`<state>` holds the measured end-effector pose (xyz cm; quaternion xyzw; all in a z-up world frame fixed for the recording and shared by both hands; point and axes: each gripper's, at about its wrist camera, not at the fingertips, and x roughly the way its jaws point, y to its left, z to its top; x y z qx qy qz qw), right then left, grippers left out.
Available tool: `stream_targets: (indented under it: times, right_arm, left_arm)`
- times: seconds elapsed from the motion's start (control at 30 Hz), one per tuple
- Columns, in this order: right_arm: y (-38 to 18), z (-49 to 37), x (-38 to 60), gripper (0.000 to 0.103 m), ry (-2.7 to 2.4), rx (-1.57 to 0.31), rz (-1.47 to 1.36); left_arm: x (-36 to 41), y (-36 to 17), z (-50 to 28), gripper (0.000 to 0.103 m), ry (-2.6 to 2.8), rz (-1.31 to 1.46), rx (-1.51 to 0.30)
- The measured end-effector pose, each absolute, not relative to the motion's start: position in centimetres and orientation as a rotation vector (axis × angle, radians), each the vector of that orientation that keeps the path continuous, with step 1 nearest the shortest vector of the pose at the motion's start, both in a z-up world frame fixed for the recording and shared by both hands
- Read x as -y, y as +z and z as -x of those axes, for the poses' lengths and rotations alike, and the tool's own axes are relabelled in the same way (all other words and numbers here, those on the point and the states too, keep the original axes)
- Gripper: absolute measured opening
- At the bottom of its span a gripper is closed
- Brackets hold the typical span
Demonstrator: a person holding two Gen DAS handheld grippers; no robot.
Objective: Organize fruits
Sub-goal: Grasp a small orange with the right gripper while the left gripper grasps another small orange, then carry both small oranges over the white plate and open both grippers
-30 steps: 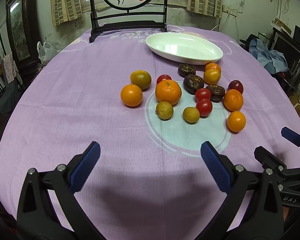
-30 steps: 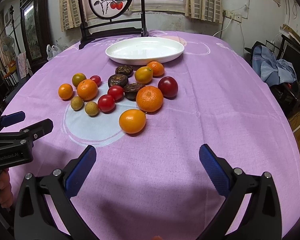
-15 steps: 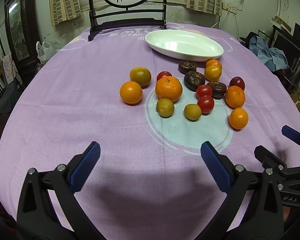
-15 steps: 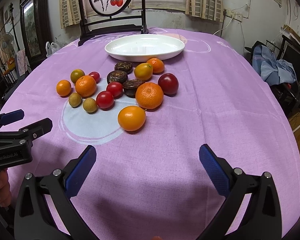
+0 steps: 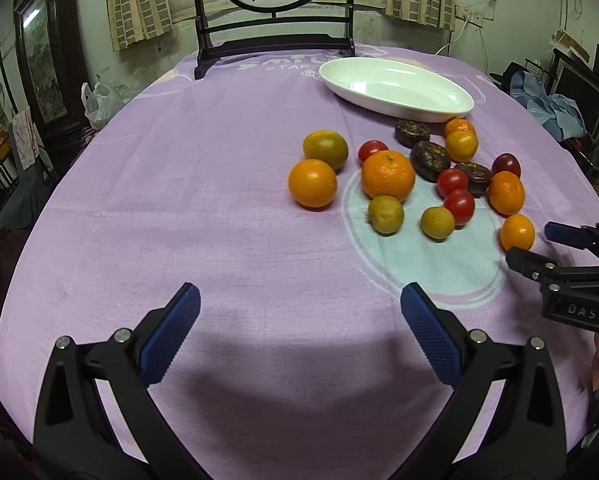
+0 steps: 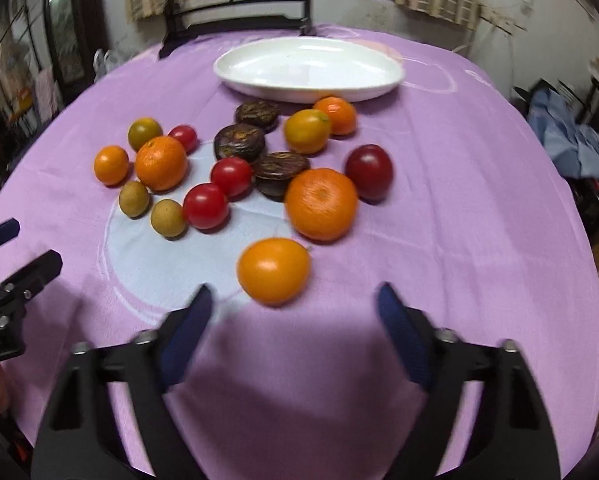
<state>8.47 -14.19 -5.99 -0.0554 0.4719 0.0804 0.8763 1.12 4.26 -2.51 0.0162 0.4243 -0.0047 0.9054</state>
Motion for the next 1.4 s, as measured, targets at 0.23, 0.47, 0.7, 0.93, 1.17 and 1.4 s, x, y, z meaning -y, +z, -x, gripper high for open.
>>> stream_targets:
  times: [0.23,0.47,0.7,0.93,1.17,1.4]
  right_arm:
    - [-6.3,-9.0,13.8,0.040,0.250,-0.983,0.110]
    - [-6.2,-7.5,15.0,0.040,0.314,-0.963,0.037]
    - [-6.1,-6.3,15.5,0.040,0.360,-0.957,0.019]
    - [-5.5,-6.5,15.1,0.040,0.377,-0.940,0.036]
    - [-3.7,-6.9,15.5,0.040,0.424,-0.907,0.023]
    - [2.2,-12.5,16.6,0.040,0.366,-0.731,0.093]
  left_arm:
    - [-5.2,-2.9,-2.7,0.101,-0.038,0.006,-0.918]
    - [-5.9,-2.5,-6.3,0.101,-0.035,0.003,-0.922]
    - [-4.5,-3.6,-10.3,0.092,-0.052,-0.053,-0.952]
    - [-4.1,-4.9,-12.6,0.047,-0.105,-0.055,-0.980]
    - [-4.1,-3.8,-12.2,0.039,-0.170,-0.039,-0.977]
    - [-0.6,2.2,-14.3,0.039,-0.270,-0.053,-0.860]
